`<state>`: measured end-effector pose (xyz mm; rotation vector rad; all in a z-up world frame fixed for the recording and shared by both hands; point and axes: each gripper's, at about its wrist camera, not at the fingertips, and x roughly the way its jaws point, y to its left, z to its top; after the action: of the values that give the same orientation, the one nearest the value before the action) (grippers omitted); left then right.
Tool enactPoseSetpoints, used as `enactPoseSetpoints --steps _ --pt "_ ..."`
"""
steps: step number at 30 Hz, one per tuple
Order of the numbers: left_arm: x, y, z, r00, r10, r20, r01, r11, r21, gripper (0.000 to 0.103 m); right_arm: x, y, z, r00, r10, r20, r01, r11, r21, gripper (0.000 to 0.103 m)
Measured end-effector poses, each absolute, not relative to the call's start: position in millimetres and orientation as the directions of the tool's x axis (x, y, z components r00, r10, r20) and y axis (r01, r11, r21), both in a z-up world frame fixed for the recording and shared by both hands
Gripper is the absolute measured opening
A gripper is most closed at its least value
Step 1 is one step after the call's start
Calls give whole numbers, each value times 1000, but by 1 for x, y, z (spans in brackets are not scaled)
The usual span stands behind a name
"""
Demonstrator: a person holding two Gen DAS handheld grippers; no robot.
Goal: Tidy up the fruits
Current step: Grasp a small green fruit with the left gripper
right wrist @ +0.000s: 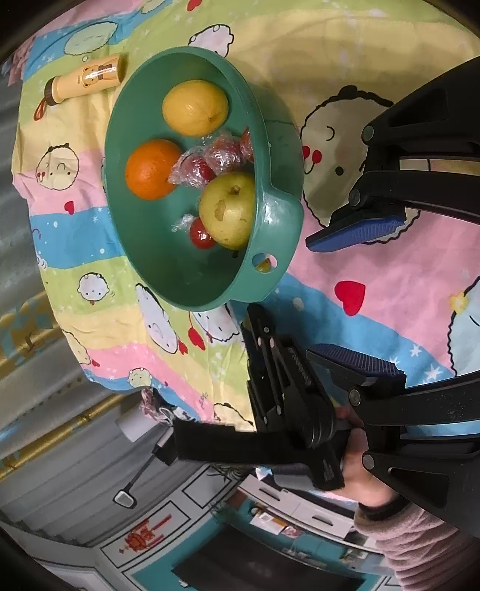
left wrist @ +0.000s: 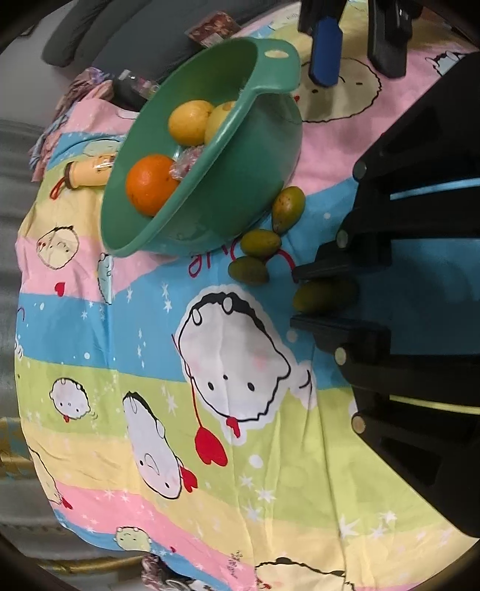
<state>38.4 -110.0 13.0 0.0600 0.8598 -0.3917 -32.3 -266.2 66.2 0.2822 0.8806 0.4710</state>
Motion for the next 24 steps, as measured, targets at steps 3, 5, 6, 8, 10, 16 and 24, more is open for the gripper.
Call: enactPoseSetpoints --steps 3,5,6,8,10,16,24 --pt "35 -99 18 593 -334 -733 346 927 -142 18 -29 -260 61 534 502 -680 -280 864 418 53" --pt "30 -88 23 594 -362 -719 339 923 -184 18 -27 -255 57 529 492 -691 -283 870 403 53" --pt "27 -84 25 591 -374 -715 334 920 -204 18 -26 -252 56 529 486 -696 -284 874 394 53" --pt "21 -75 32 592 -396 -702 323 915 -243 18 -25 -248 54 528 476 -703 -288 879 379 53" --pt "11 -66 41 594 -417 -688 321 907 -272 18 -22 -242 53 527 462 -713 -290 886 360 53" --pt "-23 -45 62 634 -447 -631 325 895 -306 19 -9 -227 48 542 370 -754 -268 927 263 53" --pt "-27 -19 63 637 -492 -593 309 868 -388 19 14 -201 44 543 280 -791 -243 955 171 53"
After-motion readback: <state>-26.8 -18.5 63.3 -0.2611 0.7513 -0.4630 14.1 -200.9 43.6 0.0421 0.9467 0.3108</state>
